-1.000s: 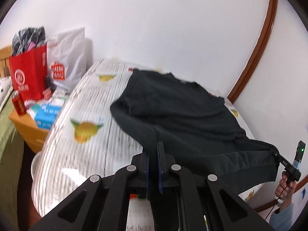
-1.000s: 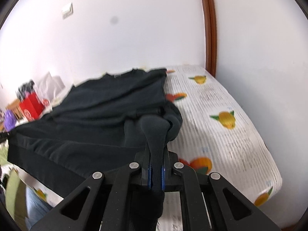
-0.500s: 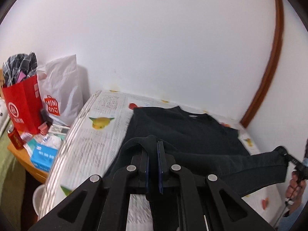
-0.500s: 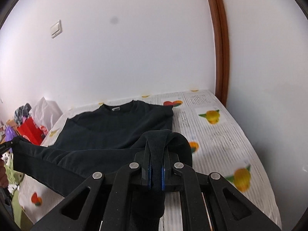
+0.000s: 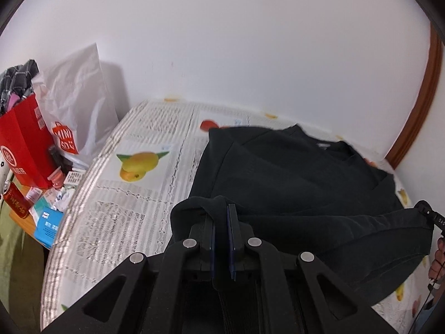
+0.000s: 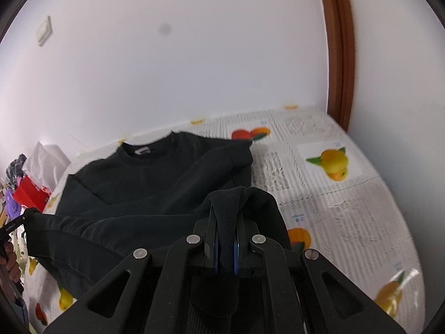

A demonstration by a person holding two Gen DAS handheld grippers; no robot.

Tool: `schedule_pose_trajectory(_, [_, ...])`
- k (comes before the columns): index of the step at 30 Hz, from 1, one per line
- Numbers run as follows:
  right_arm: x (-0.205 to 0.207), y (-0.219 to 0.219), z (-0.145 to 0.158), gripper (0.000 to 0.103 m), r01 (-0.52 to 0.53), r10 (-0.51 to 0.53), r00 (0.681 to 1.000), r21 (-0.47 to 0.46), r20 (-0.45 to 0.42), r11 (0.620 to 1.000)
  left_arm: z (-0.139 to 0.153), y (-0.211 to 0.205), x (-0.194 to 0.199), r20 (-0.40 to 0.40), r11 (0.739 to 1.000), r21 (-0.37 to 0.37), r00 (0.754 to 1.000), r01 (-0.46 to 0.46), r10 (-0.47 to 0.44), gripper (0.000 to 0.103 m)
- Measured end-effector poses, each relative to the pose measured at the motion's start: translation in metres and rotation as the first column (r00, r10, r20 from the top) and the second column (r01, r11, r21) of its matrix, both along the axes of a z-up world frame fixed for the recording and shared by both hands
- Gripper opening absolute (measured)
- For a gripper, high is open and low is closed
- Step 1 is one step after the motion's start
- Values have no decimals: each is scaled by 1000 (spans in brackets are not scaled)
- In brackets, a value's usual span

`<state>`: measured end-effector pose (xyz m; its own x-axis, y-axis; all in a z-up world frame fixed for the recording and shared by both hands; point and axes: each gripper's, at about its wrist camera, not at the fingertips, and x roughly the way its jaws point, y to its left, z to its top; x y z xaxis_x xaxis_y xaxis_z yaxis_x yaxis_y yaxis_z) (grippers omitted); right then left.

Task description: Fold small clothes

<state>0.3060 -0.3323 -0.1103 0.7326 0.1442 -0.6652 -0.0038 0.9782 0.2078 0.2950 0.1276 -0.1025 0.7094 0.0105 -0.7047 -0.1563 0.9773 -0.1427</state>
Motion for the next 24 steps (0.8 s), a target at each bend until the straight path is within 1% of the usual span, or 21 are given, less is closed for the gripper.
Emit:
schedule_pose_trajectory(6, [25,2,-30,7,2,-5,998,-46,-67,999,-18,-4,14,-42,999,35,999,8,-6,8])
schedule_pose_trajectory(11, [30,3,-37,9,-2,-6,994,-73,-106,997,-23,-3,17,-69,1000,24,998,13,-11,11])
schedule_pose_trajectory(13, [22,4,-30,16,-14,5,994,-84,-105,996,-21,-2,14,-73,1000,12,997,19,-18,11])
schedule_pose_trajectory(14, [17,5,-27,19,-20,10,995,-98,-101,995,-20,-2,12,-74,1000,7,997,22,-21,15])
schedule_pose_trajectory(16, [-1,6,-17,36,-20,10,998,-142,-70,990,-16,-1,6,-74,999,-8,997,33,-33,24])
schedule_pose_trajectory(17, [-11,5,-12,38,-20,12,999,-154,-49,988,-14,-1,2,-77,999,-11,996,43,-44,36])
schedule_pose_trajectory(18, [-22,3,-7,42,-20,15,999,-160,-32,987,-13,-2,-2,-77,999,-10,996,51,-51,44])
schedule_pose_trajectory(19, [-33,0,-4,45,-16,13,1000,-159,-20,987,-12,-2,-9,-70,998,-11,996,58,-59,48])
schedule_pose_trajectory(20, [-43,-3,-2,47,-7,6,1000,-154,-13,988,-11,-2,-17,-61,998,-16,996,66,-67,50])
schedule_pose_trajectory(21, [-55,-7,0,49,7,-8,1000,-143,-8,990,-11,-2,-22,-58,997,-19,996,70,-71,54])
schedule_pose_trajectory(22, [-64,-10,0,49,14,-15,1000,-135,-10,991,-11,-1,-29,-63,997,-21,996,69,-70,56])
schedule_pose_trajectory(24, [-78,-14,-4,49,27,-32,999,-137,-29,990,-13,2,-41,-76,998,-25,995,59,-61,56])
